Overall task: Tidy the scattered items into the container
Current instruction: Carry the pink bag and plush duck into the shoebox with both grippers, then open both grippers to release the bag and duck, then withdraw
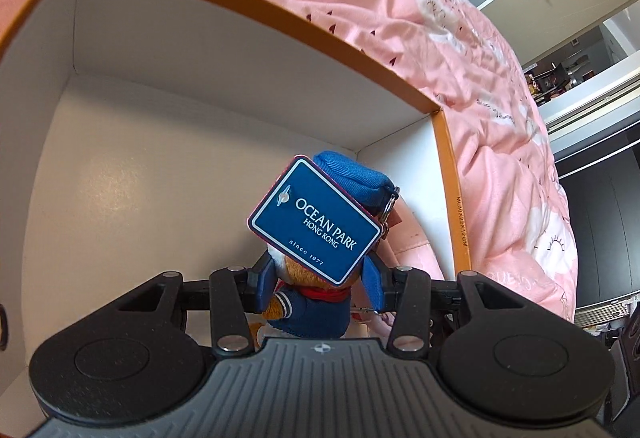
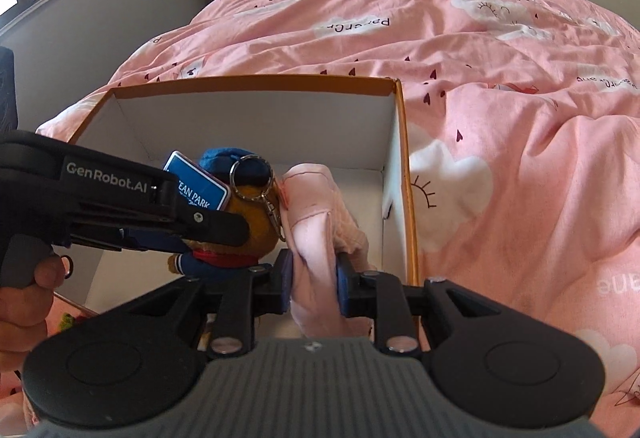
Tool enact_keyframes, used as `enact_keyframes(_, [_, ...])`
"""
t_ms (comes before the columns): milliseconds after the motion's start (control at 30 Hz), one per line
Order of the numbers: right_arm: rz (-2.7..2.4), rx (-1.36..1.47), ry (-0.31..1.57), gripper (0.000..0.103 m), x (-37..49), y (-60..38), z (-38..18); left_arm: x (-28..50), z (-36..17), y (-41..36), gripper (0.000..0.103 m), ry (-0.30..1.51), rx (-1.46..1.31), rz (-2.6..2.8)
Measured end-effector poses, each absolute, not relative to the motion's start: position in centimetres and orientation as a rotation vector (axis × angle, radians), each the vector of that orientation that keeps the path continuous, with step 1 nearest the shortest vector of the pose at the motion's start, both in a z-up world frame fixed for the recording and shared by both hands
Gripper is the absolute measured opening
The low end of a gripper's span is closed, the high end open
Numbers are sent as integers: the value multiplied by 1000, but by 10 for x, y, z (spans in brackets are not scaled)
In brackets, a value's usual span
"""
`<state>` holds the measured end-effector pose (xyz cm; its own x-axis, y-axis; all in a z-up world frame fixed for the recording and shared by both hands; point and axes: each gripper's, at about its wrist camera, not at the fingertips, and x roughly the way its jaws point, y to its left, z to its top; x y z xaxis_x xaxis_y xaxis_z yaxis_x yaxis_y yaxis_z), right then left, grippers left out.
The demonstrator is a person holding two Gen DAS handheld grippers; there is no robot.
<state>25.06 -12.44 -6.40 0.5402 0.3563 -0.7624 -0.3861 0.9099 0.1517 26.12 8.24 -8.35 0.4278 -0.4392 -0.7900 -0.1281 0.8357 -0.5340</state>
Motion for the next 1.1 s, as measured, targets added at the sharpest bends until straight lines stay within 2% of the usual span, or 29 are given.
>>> enact_keyframes(233, [441, -27, 934, 29, 252, -128, -68, 272, -98, 76, 52, 1178, -620, -213])
enact_keyframes(333, [447, -32, 931, 37, 248, -129, -65, 277, -103, 72, 52, 1195, -629, -210])
enact_keyframes(433, [440, -45, 918, 39, 245, -130, -62, 281, -104, 66, 54, 1201, -627, -212])
enact_keyframes(733, [439, -66, 877, 44, 236, -135, -55, 291, -106, 48, 62, 1260, -547, -168])
enact_keyframes(900, [440, -39, 871, 45, 233, -141, -53, 288, -97, 46, 71, 1250, -515, -167])
enact_keyframes(1100, [453, -24, 857, 46, 228, -141, -49, 275, -84, 49, 72, 1205, -477, -150])
